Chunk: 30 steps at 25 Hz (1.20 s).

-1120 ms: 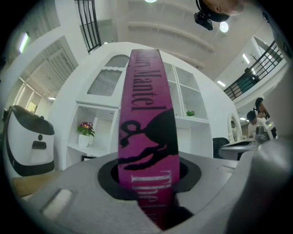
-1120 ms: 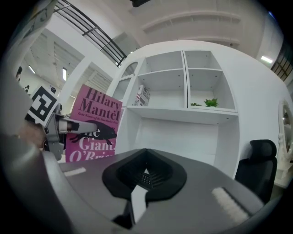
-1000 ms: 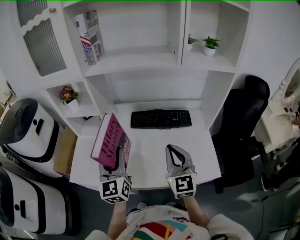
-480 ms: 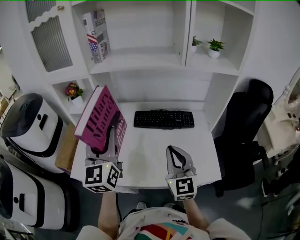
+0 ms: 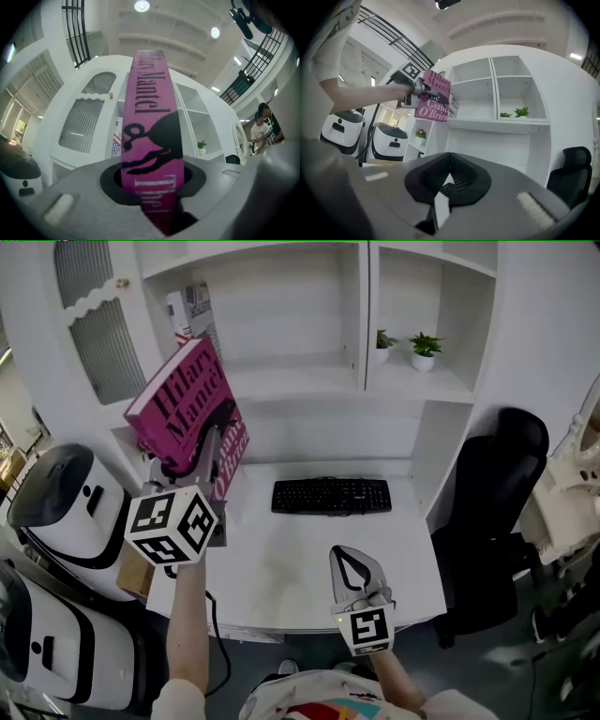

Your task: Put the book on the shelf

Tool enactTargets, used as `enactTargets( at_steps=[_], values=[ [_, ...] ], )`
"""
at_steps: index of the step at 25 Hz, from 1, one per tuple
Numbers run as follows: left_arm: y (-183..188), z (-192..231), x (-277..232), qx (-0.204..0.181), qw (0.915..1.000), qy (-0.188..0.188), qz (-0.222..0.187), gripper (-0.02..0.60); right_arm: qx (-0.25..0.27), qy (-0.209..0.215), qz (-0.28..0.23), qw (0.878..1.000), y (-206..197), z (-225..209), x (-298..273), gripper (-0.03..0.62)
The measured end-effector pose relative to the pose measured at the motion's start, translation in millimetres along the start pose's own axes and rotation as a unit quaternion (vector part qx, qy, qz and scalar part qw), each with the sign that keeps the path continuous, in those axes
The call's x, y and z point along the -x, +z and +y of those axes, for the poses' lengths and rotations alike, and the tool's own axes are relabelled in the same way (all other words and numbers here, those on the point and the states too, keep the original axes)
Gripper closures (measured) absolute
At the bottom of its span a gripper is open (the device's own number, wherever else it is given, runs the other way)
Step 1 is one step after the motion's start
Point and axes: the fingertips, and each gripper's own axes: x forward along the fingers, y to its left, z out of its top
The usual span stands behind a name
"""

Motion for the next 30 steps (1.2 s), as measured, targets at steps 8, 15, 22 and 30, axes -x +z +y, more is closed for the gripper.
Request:
enactTargets(
  at_steps=[8,15,22,30],
  values=[
    [51.4,-4.3,-51.4,-0.007,0.9995,-0.023,-0.023,0.439,0.003,-0.007,-0.014,1.000,15.5,-10.8,-2.0,0.589],
    [51.6,9.6,-106.8,0.023,0.9989,-0.036,0.017,0.439,-0.007,-0.028,-0.018,0.999,14.8,-27.9,3.0,0.589],
    [41.2,16.8,-150.3,0.001,0.9980,-0.029,0.055,0.437,-0.028,-0.040,-0.022,0.999,8.5,-39.4,-2.4,0.589],
    [19.6,17.8,-184.8,0.003,0.9963,-0.026,0.082,0.437,-0.050,-0.044,-0.013,0.998,-5.4,-47.2,-10.0,0.589]
  ],
)
